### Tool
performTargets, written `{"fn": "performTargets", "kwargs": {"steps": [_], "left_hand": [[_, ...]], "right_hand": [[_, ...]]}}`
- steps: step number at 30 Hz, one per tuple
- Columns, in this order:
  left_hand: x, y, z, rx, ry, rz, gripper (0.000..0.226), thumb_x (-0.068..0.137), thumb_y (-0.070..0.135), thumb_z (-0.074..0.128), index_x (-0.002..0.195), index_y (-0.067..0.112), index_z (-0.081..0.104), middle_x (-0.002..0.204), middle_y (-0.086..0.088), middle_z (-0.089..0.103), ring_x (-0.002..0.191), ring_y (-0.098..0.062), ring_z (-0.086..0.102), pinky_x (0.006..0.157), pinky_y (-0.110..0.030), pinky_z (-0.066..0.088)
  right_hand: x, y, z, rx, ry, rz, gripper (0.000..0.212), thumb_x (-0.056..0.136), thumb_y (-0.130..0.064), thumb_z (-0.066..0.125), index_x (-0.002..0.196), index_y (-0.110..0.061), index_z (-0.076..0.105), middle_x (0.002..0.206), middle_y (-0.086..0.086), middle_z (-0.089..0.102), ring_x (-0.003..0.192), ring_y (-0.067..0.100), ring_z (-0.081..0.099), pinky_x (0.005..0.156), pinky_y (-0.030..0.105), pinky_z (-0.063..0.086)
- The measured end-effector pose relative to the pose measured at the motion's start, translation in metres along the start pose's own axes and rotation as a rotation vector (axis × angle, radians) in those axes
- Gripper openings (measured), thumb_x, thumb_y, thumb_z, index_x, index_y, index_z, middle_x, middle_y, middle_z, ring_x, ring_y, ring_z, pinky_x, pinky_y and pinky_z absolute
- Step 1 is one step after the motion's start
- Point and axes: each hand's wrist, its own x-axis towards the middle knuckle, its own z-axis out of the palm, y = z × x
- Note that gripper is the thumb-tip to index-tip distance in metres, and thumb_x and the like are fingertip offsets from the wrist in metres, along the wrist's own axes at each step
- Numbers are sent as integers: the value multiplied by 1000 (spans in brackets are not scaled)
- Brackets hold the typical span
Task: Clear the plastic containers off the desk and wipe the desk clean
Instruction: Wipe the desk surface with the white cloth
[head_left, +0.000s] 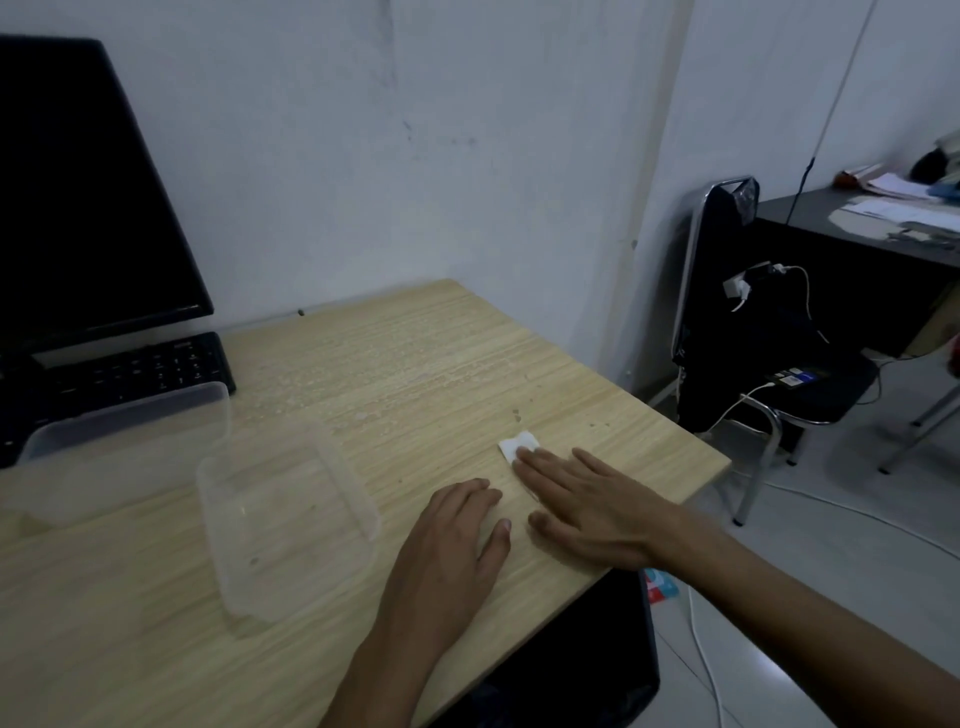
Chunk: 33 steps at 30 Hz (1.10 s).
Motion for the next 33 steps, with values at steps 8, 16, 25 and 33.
{"fn": "performTargets", "kwargs": {"steps": [8,16,25,33], "left_hand": [[0,3,0,29,9,17,40,99,37,41,134,22,52,137,13,48,126,4,35,98,-6,20],[1,5,-1,7,32,-1,59,92,44,18,127,17,57,126,7,57,116,0,42,97,-10,28],[2,5,-1,-3,29,12,40,98,34,33,125,17,57,125,8,57,116,-2,45,98,-18,38],[3,6,0,66,-57,18,63,94,49,18,133,14,54,136,4,54,127,-5,42,108,-14,24]], "right_hand": [[43,-3,-12,-5,-39,74,63,101,-51,14,153,-21,-8,160,-6,-13,146,5,-11,119,35,-5],[81,-4,-16,-2,-27,90,61,102,-48,11,153,-21,-7,161,-4,-11,146,7,-9,119,37,-6],[6,-5,5,-44,41,11,63,97,-55,6,152,-27,-6,155,-14,-15,143,-2,-12,119,33,-9],[46,-6,-2,69,59,87,59,102,-46,15,153,-24,-5,160,-8,-9,145,3,-9,118,33,-6]]}}
